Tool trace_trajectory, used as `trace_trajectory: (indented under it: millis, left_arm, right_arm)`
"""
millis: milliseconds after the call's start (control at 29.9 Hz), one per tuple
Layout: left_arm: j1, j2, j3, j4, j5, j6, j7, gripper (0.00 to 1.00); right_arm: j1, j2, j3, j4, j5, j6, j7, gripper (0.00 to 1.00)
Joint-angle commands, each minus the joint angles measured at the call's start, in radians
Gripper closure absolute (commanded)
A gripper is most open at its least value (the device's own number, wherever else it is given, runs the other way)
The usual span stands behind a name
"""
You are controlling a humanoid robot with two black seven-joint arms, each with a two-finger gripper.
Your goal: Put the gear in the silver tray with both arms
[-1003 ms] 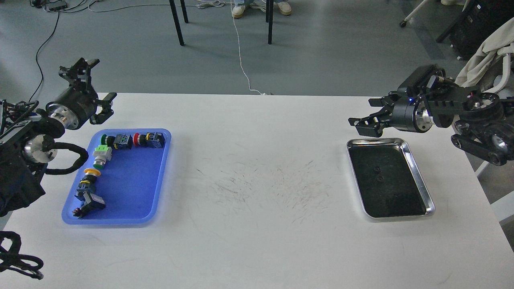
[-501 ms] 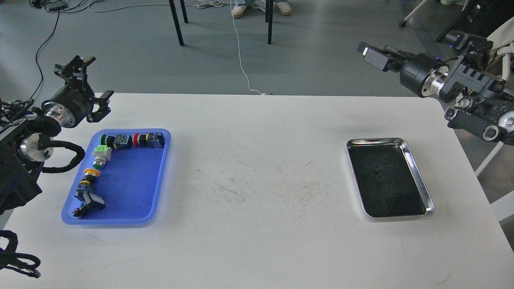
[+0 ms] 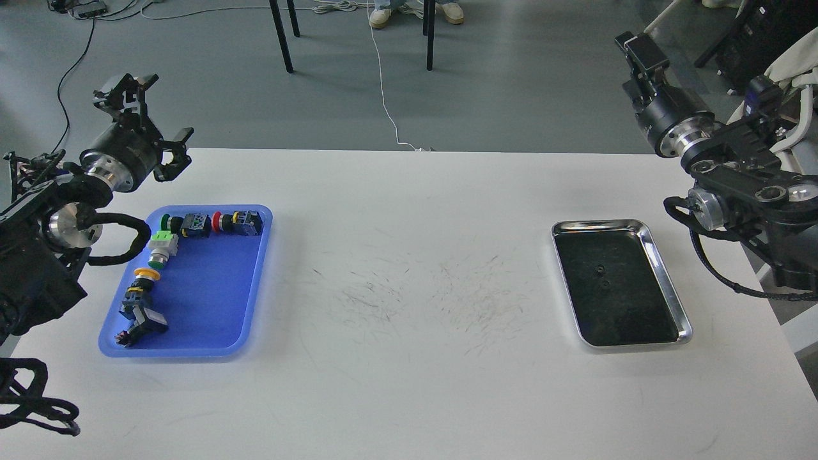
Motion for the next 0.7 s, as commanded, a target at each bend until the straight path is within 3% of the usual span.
trace_trajectory:
  millis: [0,134,267,401,501,669]
  left_arm:
    - [-0.006,0.000,-0.003,-0.049,-0.003,0.000,0.005,0.01]
    - [-0.024,0.011,0.002,-0.128,-0.002,0.000,0.006,0.01]
    - [-0.026,0.002,0.002,-0.141,0.000,0.000,0.006,0.01]
    - [-0.026,-0.006,0.003,-0.144,0.000,0.000,0.009,0.01]
    - [-0.026,-0.004,-0.003,-0.144,-0.003,0.000,0.035,0.01]
    - [-0.024,0.000,-0.008,-0.141,-0.046,0.000,0.055,0.01]
  right_arm:
    - [-0.023,0.010,0.091,0.009,0.013,0.002,0.000,0.04]
    - [-0.028,0.042,0.131,-0.003,0.013,-0.004,0.000,0.04]
    - [-0.030,0.097,0.162,-0.022,0.011,-0.061,0.000,0.03]
    - [-0.039,0.107,0.191,-0.009,0.020,-0.044,0.000,0.03]
    - [-0.053,0.129,0.240,-0.009,0.059,-0.041,0.000,0.03]
    - [-0.102,0.137,0.338,-0.008,0.171,-0.005,-0.073,0.03]
